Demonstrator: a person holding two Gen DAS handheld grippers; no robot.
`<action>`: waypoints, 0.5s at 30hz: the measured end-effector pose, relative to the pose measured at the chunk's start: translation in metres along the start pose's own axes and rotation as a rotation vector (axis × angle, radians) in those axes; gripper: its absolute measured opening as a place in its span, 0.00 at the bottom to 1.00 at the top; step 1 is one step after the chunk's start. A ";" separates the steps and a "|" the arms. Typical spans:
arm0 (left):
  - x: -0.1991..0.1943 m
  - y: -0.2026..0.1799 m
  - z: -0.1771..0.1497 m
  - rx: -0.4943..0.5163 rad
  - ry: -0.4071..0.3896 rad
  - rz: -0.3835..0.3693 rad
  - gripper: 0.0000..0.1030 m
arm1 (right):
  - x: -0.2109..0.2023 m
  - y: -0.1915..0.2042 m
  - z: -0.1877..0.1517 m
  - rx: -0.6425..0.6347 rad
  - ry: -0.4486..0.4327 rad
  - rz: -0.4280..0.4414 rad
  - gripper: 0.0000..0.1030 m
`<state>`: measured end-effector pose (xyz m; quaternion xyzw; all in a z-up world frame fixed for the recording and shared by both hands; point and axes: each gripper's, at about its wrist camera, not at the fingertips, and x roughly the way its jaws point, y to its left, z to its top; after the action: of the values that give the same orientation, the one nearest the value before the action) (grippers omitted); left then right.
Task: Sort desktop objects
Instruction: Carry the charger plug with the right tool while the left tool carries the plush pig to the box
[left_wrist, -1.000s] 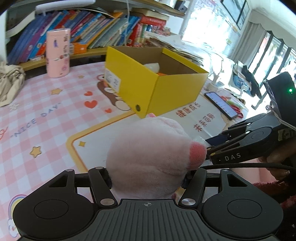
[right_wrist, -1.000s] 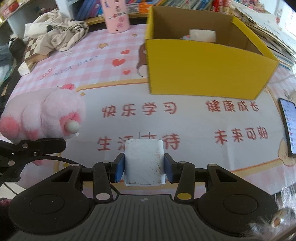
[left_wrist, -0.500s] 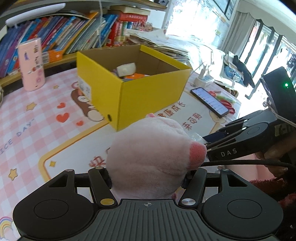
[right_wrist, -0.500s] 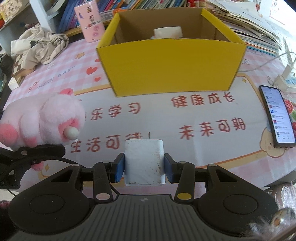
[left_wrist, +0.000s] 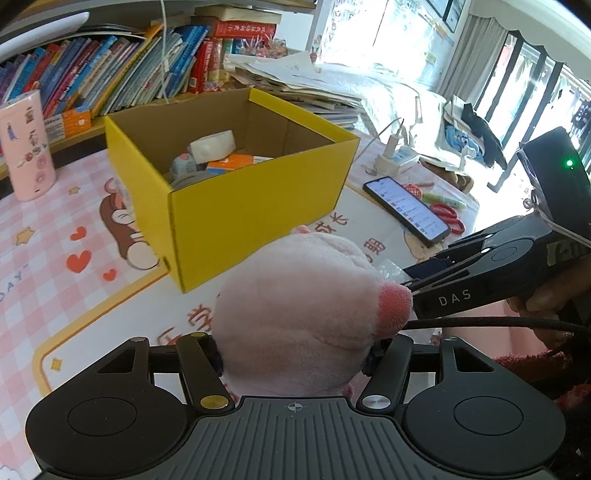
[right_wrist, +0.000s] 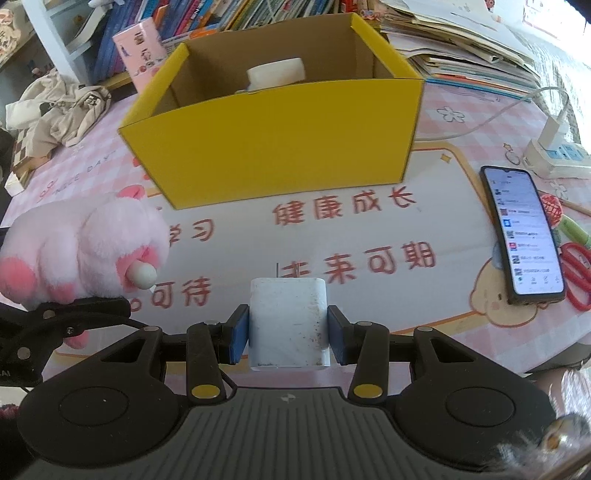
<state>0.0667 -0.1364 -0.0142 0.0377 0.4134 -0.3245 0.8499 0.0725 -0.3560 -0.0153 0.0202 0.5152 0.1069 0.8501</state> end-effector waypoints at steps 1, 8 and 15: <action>0.004 -0.003 0.003 0.000 0.001 -0.001 0.59 | 0.000 -0.005 0.001 0.000 0.000 0.001 0.40; 0.027 -0.021 0.025 0.006 -0.007 -0.008 0.59 | -0.002 -0.039 0.015 -0.001 -0.004 0.013 0.40; 0.036 -0.032 0.055 -0.010 -0.069 0.028 0.59 | -0.010 -0.069 0.046 -0.022 -0.051 0.060 0.40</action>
<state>0.1011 -0.1986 0.0023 0.0281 0.3850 -0.3114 0.8683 0.1198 -0.4222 0.0052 0.0293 0.4913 0.1375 0.8596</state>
